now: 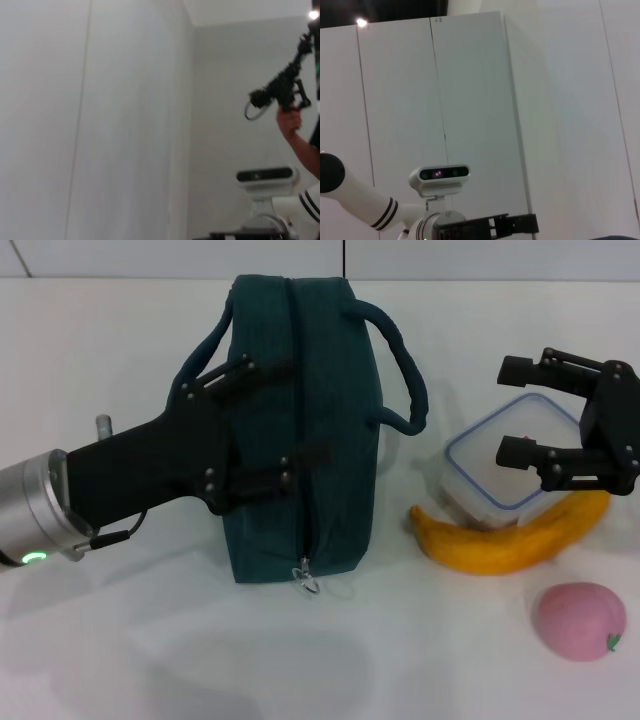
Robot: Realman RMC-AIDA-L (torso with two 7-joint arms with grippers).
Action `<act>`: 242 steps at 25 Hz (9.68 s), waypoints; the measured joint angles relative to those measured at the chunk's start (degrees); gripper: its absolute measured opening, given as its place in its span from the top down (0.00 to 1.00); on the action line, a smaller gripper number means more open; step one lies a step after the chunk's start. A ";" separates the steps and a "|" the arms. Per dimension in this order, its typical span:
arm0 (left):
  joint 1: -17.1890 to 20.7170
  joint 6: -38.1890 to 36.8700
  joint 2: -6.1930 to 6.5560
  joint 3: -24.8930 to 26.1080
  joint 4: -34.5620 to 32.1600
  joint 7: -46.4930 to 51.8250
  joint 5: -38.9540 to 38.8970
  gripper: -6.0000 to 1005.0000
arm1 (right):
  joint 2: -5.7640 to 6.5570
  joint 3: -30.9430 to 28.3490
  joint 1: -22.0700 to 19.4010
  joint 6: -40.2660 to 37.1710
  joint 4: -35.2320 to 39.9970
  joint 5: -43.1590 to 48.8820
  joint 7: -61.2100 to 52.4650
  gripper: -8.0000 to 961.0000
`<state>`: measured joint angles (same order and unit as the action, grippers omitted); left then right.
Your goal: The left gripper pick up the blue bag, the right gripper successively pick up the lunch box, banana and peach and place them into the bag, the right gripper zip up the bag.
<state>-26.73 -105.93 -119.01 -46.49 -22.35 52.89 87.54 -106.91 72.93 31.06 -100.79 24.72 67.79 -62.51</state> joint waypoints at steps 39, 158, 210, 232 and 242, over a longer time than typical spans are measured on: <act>2.63 18.14 -0.64 1.59 -13.98 38.01 2.66 0.18 | -1.37 0.01 -1.92 -0.90 2.27 0.57 -0.13 0.09; -4.79 26.13 -0.61 -1.46 -1.64 17.95 -5.11 0.95 | -8.71 -9.86 0.14 34.53 -17.16 -11.20 -38.54 0.81; -5.91 24.30 -0.53 -2.00 -3.51 23.94 -3.98 0.95 | -8.49 -9.59 12.59 12.67 -3.14 -18.46 -13.43 0.90; -6.30 24.58 -0.63 -2.21 -3.22 24.17 -4.50 0.96 | -9.24 1.43 10.00 20.21 -4.69 -17.80 -15.64 0.81; -6.40 24.58 -0.59 -1.95 -2.61 24.80 -4.67 0.96 | -8.73 4.22 10.13 22.33 -4.39 -17.71 -17.95 0.76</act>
<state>-33.12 -81.34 -119.60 -48.43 -24.97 77.68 82.87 -115.64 77.16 41.20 -78.46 20.32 50.08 -80.46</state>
